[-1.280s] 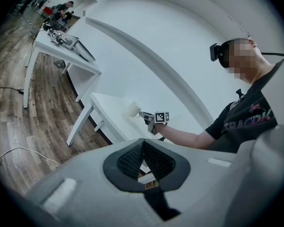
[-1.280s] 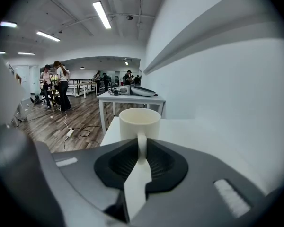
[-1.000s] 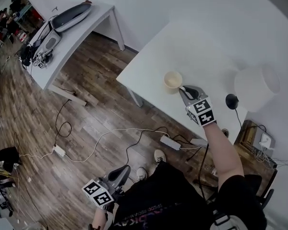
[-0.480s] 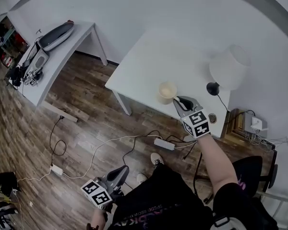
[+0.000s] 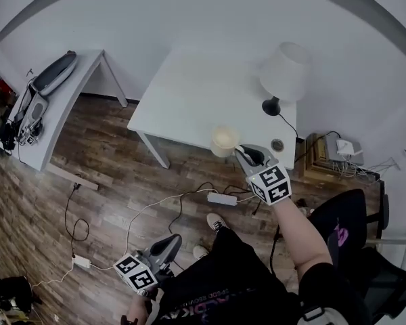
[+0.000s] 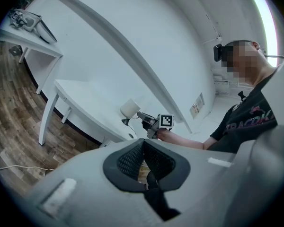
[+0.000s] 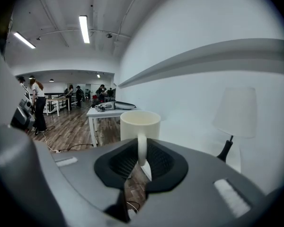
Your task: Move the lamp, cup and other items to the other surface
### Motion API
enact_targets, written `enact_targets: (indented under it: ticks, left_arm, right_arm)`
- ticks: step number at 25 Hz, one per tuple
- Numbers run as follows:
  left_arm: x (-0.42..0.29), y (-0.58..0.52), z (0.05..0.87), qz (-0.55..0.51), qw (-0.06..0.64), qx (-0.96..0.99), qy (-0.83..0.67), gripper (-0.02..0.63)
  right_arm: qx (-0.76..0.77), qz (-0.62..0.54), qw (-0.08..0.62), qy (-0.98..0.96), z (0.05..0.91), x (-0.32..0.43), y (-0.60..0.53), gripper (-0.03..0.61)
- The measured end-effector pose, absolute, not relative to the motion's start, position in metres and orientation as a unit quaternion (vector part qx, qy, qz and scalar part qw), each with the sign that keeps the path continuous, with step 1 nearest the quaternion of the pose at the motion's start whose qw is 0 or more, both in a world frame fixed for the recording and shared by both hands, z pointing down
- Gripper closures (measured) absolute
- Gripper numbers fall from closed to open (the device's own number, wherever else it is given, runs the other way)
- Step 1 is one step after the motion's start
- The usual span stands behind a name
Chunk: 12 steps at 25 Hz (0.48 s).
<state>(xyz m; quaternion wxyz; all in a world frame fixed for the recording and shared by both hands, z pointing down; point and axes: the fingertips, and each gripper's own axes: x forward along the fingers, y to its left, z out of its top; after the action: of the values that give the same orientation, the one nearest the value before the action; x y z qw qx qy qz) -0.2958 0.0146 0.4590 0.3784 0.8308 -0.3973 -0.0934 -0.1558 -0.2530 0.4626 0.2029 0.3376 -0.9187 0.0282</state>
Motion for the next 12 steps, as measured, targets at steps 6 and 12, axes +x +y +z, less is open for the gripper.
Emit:
enact_targets:
  ticks: [6, 12]
  left_arm:
    - [-0.282, 0.021, 0.459, -0.07, 0.378, 0.854, -0.35, 0.621]
    - [-0.262, 0.025, 0.46, -0.049, 0.384, 0.873, -0.296, 0.621]
  right_arm:
    - [0.378, 0.038, 0.197, -0.904, 0.46, -0.121, -0.219, 0.525]
    - [0.426, 0.051, 0.193, -0.882, 0.457, -0.082, -0.187, 0.525]
